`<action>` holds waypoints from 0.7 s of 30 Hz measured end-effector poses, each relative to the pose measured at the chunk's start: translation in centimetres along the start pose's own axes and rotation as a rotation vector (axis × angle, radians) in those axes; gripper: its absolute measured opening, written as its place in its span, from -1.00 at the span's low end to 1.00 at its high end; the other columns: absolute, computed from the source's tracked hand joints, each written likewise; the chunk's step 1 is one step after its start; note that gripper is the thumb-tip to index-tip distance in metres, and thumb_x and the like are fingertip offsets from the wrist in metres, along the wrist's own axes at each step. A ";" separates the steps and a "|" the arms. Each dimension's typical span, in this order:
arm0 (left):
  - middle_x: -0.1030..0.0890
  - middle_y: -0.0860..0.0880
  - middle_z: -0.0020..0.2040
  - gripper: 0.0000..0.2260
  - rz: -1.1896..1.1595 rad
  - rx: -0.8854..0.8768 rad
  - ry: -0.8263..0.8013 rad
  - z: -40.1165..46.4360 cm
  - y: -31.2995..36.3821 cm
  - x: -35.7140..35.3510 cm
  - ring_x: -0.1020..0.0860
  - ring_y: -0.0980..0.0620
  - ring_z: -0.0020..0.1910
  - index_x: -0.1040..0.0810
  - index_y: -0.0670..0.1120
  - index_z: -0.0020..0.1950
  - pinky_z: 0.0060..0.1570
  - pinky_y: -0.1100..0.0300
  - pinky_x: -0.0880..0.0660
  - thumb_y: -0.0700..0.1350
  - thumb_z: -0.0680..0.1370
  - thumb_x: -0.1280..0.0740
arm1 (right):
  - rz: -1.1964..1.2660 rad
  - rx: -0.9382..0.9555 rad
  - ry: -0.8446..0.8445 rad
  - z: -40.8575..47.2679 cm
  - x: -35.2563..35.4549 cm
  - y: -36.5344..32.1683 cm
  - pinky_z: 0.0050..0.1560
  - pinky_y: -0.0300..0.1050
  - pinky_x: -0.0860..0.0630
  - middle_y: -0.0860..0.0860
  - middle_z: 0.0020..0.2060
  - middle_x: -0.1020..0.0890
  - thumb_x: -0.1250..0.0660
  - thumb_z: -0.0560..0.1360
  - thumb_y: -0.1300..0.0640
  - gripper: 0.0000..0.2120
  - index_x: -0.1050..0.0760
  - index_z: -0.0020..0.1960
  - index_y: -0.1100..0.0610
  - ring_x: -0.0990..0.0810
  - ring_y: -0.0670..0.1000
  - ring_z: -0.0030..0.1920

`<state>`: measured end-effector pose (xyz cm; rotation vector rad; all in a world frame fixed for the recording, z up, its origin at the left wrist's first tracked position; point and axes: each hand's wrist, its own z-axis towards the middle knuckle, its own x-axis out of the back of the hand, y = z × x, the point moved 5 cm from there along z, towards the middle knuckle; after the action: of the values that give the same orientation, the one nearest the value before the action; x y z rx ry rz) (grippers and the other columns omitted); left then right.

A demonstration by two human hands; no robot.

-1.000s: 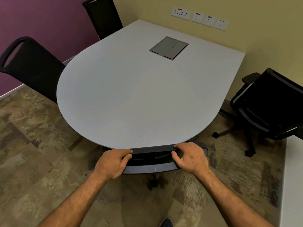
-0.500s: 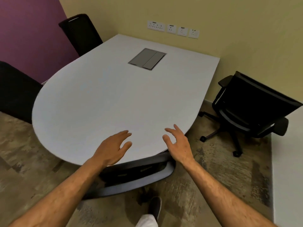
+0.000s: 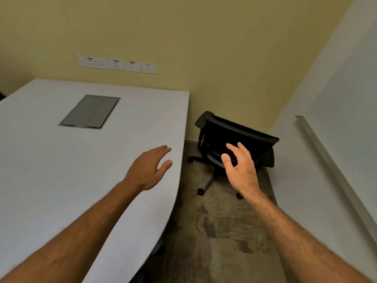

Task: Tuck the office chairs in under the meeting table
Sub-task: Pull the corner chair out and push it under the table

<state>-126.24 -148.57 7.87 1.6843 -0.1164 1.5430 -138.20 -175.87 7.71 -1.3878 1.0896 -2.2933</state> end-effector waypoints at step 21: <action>-0.35 0.03 0.53 -0.56 0.136 -0.137 -0.137 39.6 7.3 -18.0 -0.24 0.03 0.52 -0.31 0.07 0.54 0.49 0.06 -0.12 0.15 0.68 -0.07 | -0.310 -0.179 -0.195 27.0 2.6 29.9 0.51 0.06 -0.20 -0.04 0.47 -0.42 -0.18 0.64 -0.14 -0.51 -0.35 0.51 0.03 -0.18 0.04 0.54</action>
<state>-103.68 -185.64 -0.13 1.7003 -0.4074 1.4813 -121.70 -210.66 -4.47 -1.9266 1.1061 -2.2390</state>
